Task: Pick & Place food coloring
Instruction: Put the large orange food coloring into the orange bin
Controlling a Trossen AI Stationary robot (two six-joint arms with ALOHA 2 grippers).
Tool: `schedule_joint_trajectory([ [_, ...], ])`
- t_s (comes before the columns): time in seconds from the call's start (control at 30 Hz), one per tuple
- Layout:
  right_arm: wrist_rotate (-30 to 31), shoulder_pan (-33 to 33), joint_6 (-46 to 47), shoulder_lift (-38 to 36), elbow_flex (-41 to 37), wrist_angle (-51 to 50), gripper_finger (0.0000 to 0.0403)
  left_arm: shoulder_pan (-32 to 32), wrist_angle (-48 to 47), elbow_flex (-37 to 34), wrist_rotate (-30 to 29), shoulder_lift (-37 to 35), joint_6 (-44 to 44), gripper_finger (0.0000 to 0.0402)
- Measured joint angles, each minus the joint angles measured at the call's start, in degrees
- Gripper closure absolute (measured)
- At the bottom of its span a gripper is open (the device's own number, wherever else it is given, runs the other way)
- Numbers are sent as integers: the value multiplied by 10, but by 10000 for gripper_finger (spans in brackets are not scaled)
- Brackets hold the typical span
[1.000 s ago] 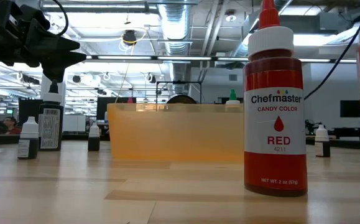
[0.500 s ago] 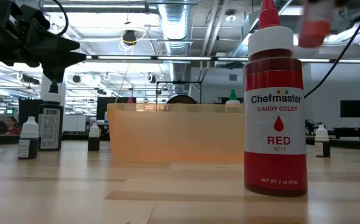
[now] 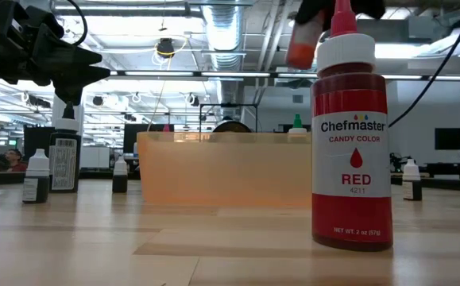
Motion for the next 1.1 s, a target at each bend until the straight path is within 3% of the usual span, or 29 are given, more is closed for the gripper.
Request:
schedule_joint_trajectory([
  [0.37,-23,-50,-16,0,0,10,256,0,0,0,0,0,0,233],
  [0.53,-30,-64,-55,1,0,59,260,0,0,0,0,0,0,233],
  [0.8,-69,-102,-103,59,1,106,255,0,0,0,0,0,0,233],
  [1.1,-66,-122,-117,127,0,106,258,0,0,0,0,0,0,233],
])
